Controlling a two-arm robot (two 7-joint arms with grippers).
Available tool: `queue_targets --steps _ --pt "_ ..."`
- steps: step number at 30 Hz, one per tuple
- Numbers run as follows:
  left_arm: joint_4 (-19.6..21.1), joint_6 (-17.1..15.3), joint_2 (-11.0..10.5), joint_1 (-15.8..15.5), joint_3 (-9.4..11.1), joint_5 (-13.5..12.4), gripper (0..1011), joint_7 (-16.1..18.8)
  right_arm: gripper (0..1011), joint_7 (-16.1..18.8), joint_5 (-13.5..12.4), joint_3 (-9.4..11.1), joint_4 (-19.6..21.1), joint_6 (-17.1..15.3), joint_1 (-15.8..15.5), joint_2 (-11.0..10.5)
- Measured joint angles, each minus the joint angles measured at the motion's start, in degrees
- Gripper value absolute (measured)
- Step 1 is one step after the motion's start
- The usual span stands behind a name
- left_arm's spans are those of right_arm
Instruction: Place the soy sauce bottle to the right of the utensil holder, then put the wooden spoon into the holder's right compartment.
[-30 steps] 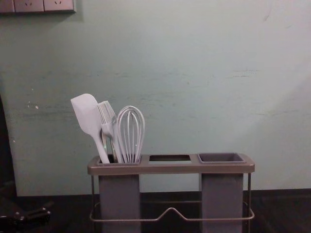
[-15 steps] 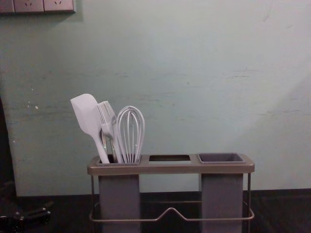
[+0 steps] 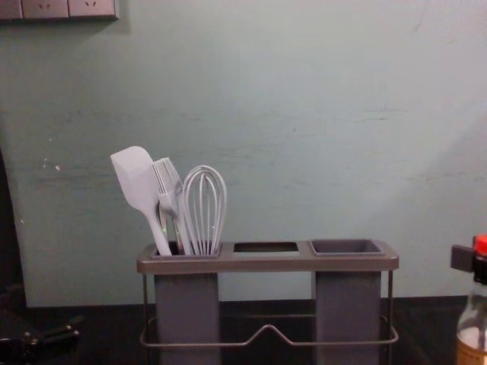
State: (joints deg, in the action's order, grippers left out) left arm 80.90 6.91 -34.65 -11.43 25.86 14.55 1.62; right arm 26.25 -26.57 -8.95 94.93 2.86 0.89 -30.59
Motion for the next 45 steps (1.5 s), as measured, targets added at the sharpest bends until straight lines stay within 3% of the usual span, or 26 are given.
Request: queue_targets --steps 9,20,36,45 --pt "0.00 0.00 0.00 0.00 0.00 0.00 1005 0.00 384 1.27 0.03 -2.36 -6.30 1.25 6.24 1.44" --pt "0.00 0.00 0.00 0.00 0.00 0.00 1005 0.00 384 1.70 0.13 -4.15 -12.01 2.38 10.62 3.18" --pt "0.00 0.00 0.00 0.00 0.00 0.00 1005 0.00 384 1.77 1.50 -6.13 -15.17 3.16 13.81 4.92" --pt "0.00 0.00 0.00 0.00 0.00 0.00 1005 0.00 414 1.29 1.86 -6.10 -15.51 3.39 13.82 5.41"
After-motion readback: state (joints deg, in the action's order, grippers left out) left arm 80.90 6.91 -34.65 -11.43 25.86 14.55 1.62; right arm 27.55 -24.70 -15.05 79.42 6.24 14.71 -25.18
